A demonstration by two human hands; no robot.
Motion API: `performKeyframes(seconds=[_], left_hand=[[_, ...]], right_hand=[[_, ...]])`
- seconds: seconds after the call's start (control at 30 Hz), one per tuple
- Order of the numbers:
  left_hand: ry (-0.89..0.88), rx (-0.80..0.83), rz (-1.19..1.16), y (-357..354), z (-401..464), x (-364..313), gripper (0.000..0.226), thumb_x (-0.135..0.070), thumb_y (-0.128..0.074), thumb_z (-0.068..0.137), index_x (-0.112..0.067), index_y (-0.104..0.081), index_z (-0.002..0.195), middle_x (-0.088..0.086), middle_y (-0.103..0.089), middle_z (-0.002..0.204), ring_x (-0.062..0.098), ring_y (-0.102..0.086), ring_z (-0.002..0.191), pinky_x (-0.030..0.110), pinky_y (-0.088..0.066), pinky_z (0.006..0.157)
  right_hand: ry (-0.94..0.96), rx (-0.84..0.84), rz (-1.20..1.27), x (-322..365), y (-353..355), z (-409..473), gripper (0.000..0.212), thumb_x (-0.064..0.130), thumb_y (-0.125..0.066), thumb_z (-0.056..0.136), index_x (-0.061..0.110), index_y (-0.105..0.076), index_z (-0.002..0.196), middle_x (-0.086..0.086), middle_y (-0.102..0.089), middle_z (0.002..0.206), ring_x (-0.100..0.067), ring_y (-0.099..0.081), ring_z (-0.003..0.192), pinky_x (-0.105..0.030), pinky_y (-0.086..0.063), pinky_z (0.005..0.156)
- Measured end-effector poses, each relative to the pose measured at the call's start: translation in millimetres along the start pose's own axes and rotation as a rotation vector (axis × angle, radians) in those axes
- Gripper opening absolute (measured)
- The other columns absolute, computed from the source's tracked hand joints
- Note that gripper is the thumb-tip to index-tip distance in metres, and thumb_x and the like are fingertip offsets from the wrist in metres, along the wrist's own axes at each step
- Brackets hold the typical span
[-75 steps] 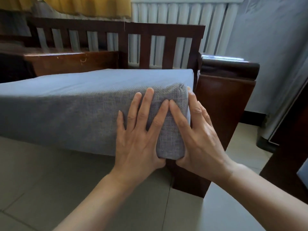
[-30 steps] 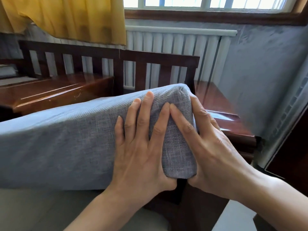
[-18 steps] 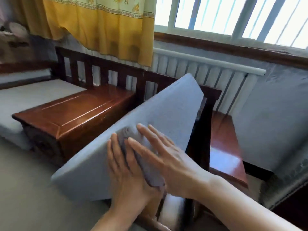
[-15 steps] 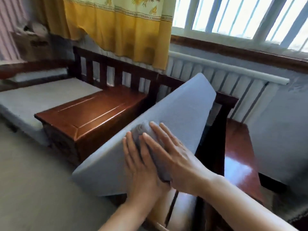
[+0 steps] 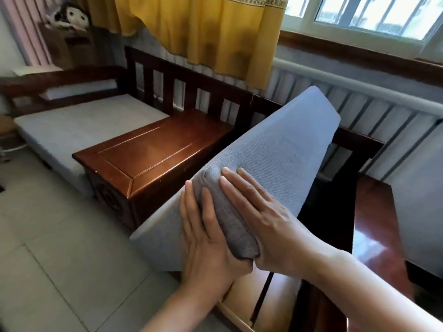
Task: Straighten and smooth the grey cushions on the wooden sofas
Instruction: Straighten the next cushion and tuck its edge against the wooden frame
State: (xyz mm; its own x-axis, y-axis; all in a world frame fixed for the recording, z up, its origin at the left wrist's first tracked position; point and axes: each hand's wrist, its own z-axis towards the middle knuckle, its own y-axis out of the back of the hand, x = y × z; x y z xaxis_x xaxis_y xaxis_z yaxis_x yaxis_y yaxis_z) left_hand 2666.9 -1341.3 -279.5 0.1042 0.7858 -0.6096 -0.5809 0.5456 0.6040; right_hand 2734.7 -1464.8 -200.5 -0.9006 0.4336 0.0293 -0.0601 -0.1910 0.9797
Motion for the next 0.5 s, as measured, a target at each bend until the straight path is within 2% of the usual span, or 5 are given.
performKeyframes(seconds=[0.17,0.27,0.33,0.4,0.5], left_hand=[[0.098,-0.039,0.074,25,16,-12,0.132,-0.065,-0.067,0.051,-0.014,0.003,0.15,0.018,0.002,0.157,0.03,-0.001,0.146,0.044,-0.02,0.112],[0.132,-0.041,0.186,44,34,-10,0.135,-0.056,-0.082,0.047,-0.021,-0.003,0.151,0.017,-0.001,0.157,0.033,-0.014,0.144,0.051,-0.037,0.107],[0.206,-0.037,0.222,57,47,-7,0.138,-0.06,-0.083,0.042,-0.024,-0.007,0.15,0.015,-0.002,0.158,0.034,-0.024,0.142,0.052,-0.044,0.098],[0.273,-0.03,0.285,68,58,-7,0.132,-0.077,-0.068,0.043,-0.021,-0.013,0.15,0.011,-0.001,0.159,0.032,-0.026,0.141,0.051,-0.045,0.095],[0.267,0.053,0.436,78,74,-9,0.13,-0.085,-0.05,0.05,-0.017,-0.006,0.152,-0.002,0.01,0.159,0.024,-0.003,0.147,0.054,-0.028,0.106]], right_hand=[[0.046,0.043,0.088,-4,11,33,0.119,0.05,-0.078,0.067,0.02,0.0,0.153,0.003,0.004,0.16,-0.017,0.013,0.146,-0.043,-0.013,0.119],[0.088,0.106,0.083,0,24,66,0.127,0.048,-0.081,0.063,0.021,0.005,0.152,0.004,0.01,0.159,-0.012,0.02,0.143,-0.03,0.003,0.118],[0.11,0.15,0.106,-3,36,82,0.126,0.047,-0.08,0.065,0.022,0.007,0.151,0.007,0.012,0.158,-0.007,0.019,0.143,-0.021,0.01,0.115],[0.102,0.164,0.095,-15,43,89,0.124,0.051,-0.078,0.065,0.023,0.007,0.151,0.007,0.012,0.158,-0.009,0.015,0.144,-0.027,0.006,0.118],[0.074,0.178,-0.052,-35,41,96,0.125,0.053,-0.076,0.067,0.035,0.019,0.146,0.004,0.019,0.157,-0.019,0.017,0.144,-0.04,0.002,0.118]])
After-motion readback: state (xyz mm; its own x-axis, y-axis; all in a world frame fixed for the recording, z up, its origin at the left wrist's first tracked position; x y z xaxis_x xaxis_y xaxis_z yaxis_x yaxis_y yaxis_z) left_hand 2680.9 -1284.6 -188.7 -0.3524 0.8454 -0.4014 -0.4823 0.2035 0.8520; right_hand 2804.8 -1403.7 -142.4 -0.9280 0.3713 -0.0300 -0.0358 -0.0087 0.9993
